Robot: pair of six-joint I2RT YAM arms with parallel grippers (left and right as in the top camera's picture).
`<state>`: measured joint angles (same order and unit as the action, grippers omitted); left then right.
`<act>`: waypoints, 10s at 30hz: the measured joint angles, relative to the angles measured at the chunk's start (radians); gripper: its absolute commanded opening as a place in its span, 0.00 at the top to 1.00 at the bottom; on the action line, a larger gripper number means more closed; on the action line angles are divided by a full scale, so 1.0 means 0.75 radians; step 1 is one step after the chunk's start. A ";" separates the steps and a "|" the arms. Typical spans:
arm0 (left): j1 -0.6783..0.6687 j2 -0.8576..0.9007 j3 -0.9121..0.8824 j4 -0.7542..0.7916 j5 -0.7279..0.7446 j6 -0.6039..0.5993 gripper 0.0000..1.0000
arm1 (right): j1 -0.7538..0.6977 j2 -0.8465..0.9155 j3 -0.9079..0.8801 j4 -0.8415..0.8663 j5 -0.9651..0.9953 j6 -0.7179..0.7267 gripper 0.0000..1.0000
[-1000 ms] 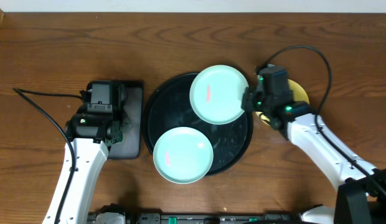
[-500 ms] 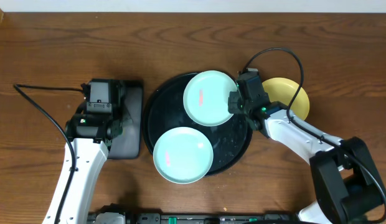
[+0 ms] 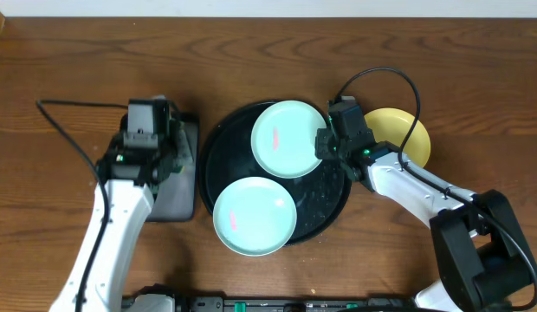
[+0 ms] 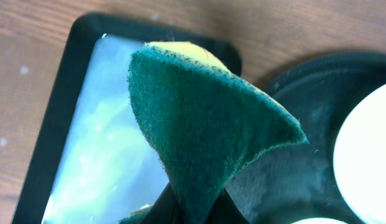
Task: Clean dirty plates on tray and stack at the side
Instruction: 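Move the left gripper with sponge toward the light-blue plate, then scrub the light-blue plate with the sponge while right gripper holds rim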
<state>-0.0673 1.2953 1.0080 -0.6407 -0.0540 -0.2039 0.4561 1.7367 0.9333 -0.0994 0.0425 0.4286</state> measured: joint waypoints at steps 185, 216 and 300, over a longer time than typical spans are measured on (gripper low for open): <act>-0.409 0.552 0.307 0.382 0.468 -0.351 0.92 | 0.033 0.127 0.001 0.104 -0.005 -0.145 0.99; -0.381 0.929 0.310 0.552 0.568 -0.271 0.92 | 0.033 0.127 0.001 0.103 -0.002 -0.145 0.99; -0.543 0.805 0.240 0.343 0.597 -0.312 0.92 | 0.033 0.161 0.004 0.142 -0.008 -0.116 0.91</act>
<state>-0.4747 1.8992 1.1881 -0.3836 0.3939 -0.4381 0.4808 1.8572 0.9363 0.0074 0.0368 0.3412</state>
